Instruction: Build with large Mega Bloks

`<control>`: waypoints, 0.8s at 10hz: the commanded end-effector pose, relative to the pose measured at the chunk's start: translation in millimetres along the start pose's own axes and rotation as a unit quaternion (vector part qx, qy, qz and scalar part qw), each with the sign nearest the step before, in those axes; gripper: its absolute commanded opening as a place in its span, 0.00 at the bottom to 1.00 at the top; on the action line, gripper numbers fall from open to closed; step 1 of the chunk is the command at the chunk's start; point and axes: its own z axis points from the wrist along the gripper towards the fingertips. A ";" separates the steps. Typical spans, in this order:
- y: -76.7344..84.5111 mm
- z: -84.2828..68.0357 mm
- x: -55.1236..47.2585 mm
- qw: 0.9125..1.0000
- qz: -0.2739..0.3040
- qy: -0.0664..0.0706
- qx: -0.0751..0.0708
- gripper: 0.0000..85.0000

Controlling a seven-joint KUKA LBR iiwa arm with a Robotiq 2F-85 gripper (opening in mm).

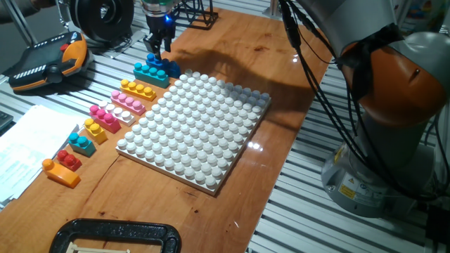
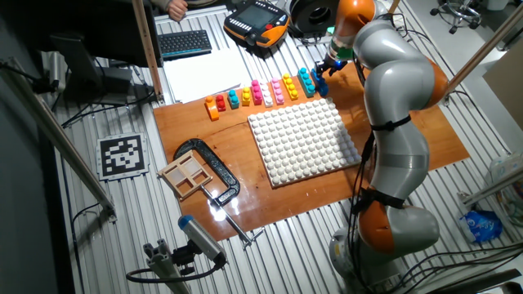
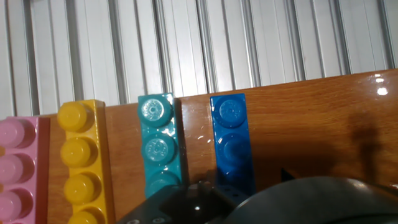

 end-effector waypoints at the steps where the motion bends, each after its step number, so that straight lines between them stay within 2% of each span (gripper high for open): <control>1: 0.2 2.5 -0.2 1.000 0.000 -0.001 -0.001 0.60; 3: 4.2 8.2 0.0 1.000 0.000 0.001 -0.004 0.60; 5: 3.6 15.3 -2.0 1.000 0.001 -0.005 -0.006 0.60; 8: 3.9 16.7 -3.0 1.000 0.005 -0.004 -0.007 0.60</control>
